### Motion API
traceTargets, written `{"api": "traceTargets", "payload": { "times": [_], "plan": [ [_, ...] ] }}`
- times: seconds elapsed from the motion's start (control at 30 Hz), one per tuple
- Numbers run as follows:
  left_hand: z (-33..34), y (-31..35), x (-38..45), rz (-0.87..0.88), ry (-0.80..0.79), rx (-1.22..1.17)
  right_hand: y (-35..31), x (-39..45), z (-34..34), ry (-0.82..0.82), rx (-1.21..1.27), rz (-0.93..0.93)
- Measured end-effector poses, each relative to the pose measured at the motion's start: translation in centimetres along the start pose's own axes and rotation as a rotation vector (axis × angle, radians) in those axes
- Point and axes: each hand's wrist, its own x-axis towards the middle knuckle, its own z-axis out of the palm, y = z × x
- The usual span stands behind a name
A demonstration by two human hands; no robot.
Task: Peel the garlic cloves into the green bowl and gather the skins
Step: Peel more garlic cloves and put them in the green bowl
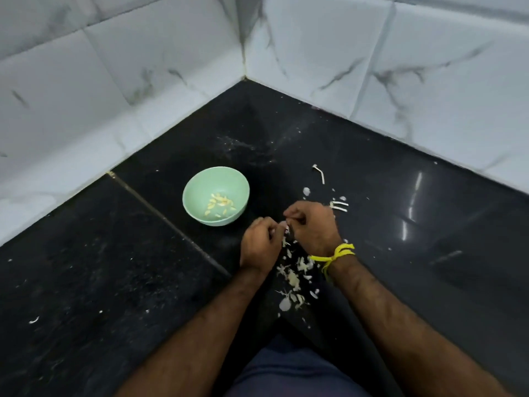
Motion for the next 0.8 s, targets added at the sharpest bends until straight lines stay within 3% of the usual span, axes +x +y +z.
{"api": "traceTargets", "payload": {
  "times": [0.17,0.37,0.47,0.8],
  "plan": [
    [2.1,3.6,0.0,0.087,-0.118,0.186,3.1,-1.0,-0.9,0.1,-0.027,0.168],
    [4.2,2.2,-0.2,0.207,-0.13,0.228,6.9,-0.7,-3.7,0.25,-0.092,0.392],
    [4.2,1.8,-0.3,0.261,-0.089,0.244,8.3,0.1,-4.8,0.296,-0.08,0.419],
    [4.5,1.4,-0.2,0.287,-0.064,0.215,9.8,4.2,-4.8,0.224,-0.188,0.354]
  ]
}}
